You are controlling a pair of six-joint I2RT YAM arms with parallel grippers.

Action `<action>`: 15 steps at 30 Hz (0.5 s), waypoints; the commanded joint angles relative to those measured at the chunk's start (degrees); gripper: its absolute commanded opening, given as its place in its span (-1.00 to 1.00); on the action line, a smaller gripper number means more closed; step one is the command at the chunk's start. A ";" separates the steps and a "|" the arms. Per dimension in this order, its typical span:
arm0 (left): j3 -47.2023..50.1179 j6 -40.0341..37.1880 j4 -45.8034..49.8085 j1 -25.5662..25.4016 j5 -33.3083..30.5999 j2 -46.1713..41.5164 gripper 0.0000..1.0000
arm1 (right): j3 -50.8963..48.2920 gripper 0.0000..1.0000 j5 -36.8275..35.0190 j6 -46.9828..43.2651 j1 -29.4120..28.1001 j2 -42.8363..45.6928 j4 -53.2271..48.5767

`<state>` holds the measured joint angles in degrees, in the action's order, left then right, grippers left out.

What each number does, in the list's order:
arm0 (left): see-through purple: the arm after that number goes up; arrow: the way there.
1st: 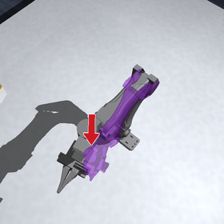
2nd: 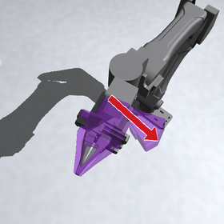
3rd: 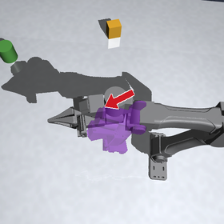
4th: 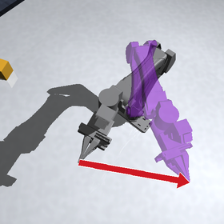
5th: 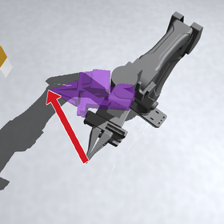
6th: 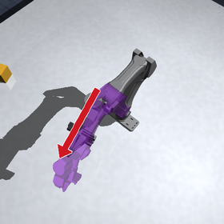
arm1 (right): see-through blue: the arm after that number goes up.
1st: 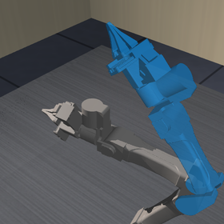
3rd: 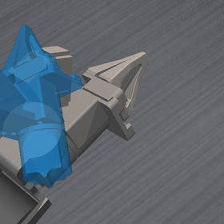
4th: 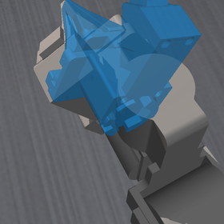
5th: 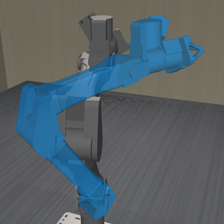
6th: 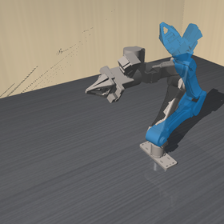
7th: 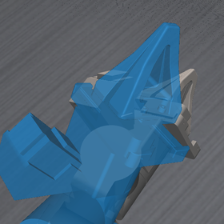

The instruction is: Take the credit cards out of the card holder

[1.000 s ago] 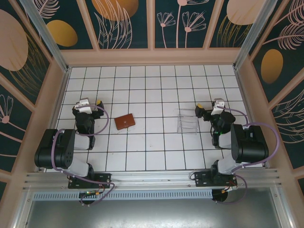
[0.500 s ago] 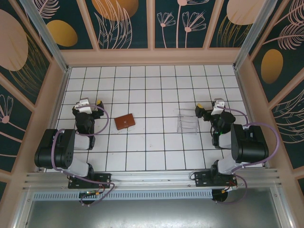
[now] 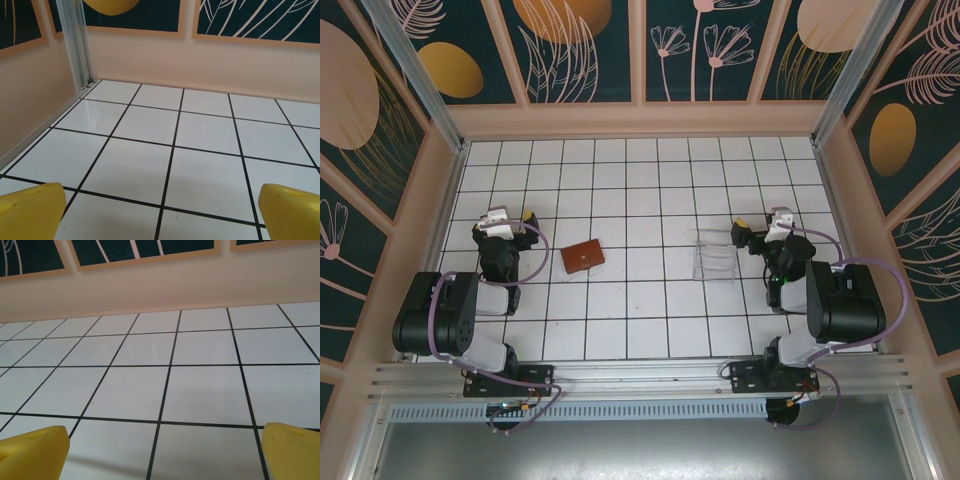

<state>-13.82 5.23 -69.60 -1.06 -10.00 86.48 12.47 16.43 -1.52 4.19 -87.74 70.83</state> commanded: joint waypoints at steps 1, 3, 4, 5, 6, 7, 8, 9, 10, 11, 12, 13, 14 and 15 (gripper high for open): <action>-2.37 -1.19 5.02 0.33 1.60 -3.58 0.97 | 1.30 0.98 -4.89 -0.33 -1.02 2.65 -2.55; -4.93 -0.27 12.77 0.19 0.58 -6.45 0.97 | 3.07 0.98 -6.11 -0.25 -1.48 4.71 -7.59; -6.21 0.30 16.21 0.10 -0.68 -7.81 0.97 | 4.16 0.98 -7.08 0.14 -1.64 5.75 -10.63; -6.96 1.02 19.12 -0.14 -1.78 -8.66 0.97 | 5.43 0.98 -7.73 0.85 -1.78 6.78 -13.84; -8.27 2.06 22.33 -0.26 -2.69 -9.39 0.97 | 6.93 0.98 -8.28 1.78 -1.74 7.73 -18.12; -9.79 3.29 25.86 -0.47 -3.58 -9.99 0.97 | 8.36 0.98 -8.38 2.41 -1.72 8.80 -21.99; -11.13 4.51 28.78 -0.73 -4.20 -10.30 0.97 | 9.42 0.96 -8.51 3.09 -1.73 9.76 -25.21; -12.74 5.71 32.11 -1.16 -4.81 -10.62 0.97 | 10.75 0.94 -8.92 3.87 -1.77 10.82 -29.30; -14.28 6.92 35.08 -1.67 -5.41 -10.90 0.95 | 12.03 0.89 -9.15 4.59 -1.77 12.06 -33.99; -15.70 8.26 38.14 -2.18 -6.43 -11.01 0.93 | 13.37 0.82 -9.23 5.28 -1.86 13.37 -37.91; -17.47 9.49 41.72 -2.96 -7.15 -11.02 0.93 | 14.61 0.77 -9.14 6.23 -1.82 14.85 -42.28; -19.08 9.92 44.89 -3.75 -7.06 -10.92 0.93 | 16.03 0.75 -9.13 7.32 -1.81 16.16 -46.64; -20.27 10.06 47.27 -4.73 -7.09 -10.73 0.93 | 17.26 0.73 -9.19 8.30 -1.91 17.15 -50.27; -21.57 10.43 49.85 -5.71 -7.09 -10.48 0.92 | 18.72 0.71 -9.14 9.33 -1.91 18.11 -54.36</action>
<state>-32.25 12.34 -32.62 -4.82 -15.40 76.20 27.97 8.62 3.81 2.66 -72.29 31.88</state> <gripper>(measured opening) 0.963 0.858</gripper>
